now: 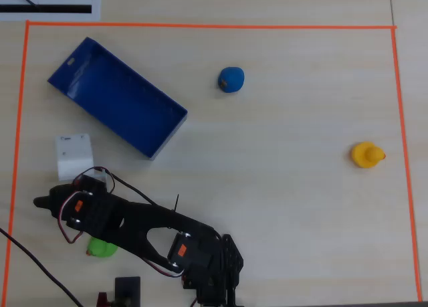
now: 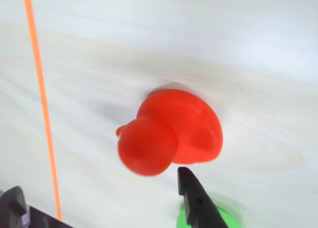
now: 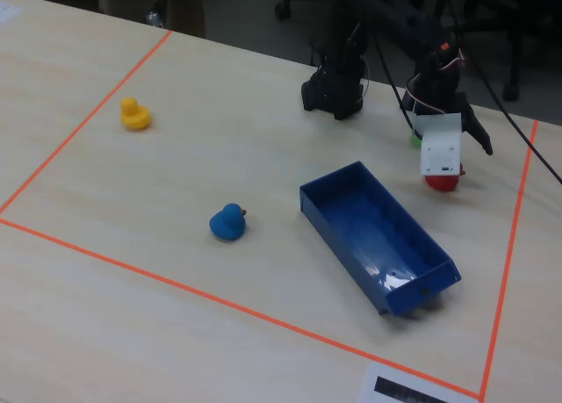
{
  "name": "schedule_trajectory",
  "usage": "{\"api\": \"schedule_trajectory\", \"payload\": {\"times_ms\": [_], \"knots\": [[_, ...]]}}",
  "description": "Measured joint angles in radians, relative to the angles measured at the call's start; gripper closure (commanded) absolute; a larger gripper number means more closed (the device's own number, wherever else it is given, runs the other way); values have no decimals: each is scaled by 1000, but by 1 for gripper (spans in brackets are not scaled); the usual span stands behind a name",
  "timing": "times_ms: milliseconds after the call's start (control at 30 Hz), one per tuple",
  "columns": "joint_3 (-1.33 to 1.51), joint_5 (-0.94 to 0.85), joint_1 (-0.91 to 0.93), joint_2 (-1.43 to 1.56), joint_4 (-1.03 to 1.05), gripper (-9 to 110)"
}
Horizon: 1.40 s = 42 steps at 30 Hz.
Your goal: Grasp red duck and put it into box.
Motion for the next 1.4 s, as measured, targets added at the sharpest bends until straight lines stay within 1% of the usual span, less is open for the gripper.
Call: {"api": "schedule_trajectory", "payload": {"times_ms": [267, 833, 900, 933, 967, 1033, 1067, 1400], "knots": [[41, 0, -2, -20, -63, 60], [37, 0, 3, -58, -91, 62], [26, 0, 12, -67, -91, 66], [20, -3, 17, -72, -91, 71], [15, -6, 21, -78, -91, 77], [6, -11, 29, -94, -91, 95], [3, -12, 32, -100, -91, 101], [-29, -20, 46, -147, -110, 101]]}}
